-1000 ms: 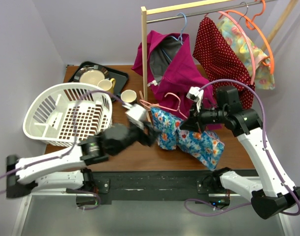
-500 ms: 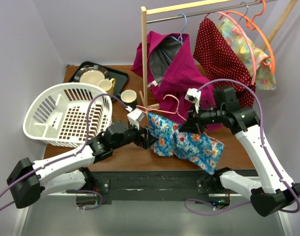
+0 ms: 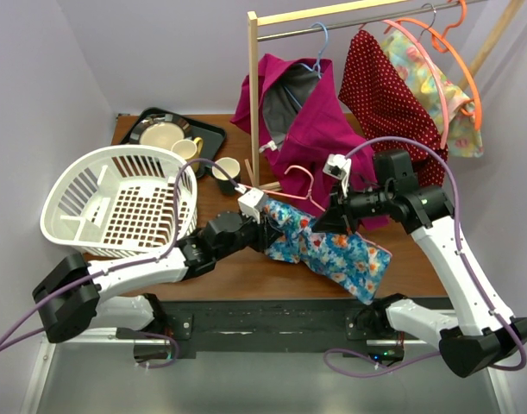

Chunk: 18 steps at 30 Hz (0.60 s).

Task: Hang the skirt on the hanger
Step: Place skirt on hanger

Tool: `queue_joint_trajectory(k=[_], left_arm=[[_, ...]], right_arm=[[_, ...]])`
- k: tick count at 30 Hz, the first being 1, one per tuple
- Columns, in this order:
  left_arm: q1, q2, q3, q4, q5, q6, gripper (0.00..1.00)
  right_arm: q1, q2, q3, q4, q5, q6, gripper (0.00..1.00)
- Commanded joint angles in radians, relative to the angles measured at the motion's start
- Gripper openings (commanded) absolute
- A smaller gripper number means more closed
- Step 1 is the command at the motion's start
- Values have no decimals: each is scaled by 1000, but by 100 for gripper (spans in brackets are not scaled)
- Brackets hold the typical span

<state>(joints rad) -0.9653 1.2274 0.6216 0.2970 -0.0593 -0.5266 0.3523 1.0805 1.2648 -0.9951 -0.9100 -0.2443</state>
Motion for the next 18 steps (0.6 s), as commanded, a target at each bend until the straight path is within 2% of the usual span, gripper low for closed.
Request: queue_joint_trajectory(k=[1,7,13,16,18], left_arm=[[3,-43,20,96,-24,14,2],[23,-150,17,-10,-19,28,0],[69,-385,4,-205,-40,34,0],[135,-437,6,-294,-7,31,0],[194,-428,-5,-340,79,30,0]], right_arm=[[1,-27,38,35,-55,10,0],[1,-40,42,17,-3,-6,0],[1,-50,54,-28,63,-62,0],[2,-53,54,-48,53,-98,0],[-1,-57,68,-69,28,-121,0]])
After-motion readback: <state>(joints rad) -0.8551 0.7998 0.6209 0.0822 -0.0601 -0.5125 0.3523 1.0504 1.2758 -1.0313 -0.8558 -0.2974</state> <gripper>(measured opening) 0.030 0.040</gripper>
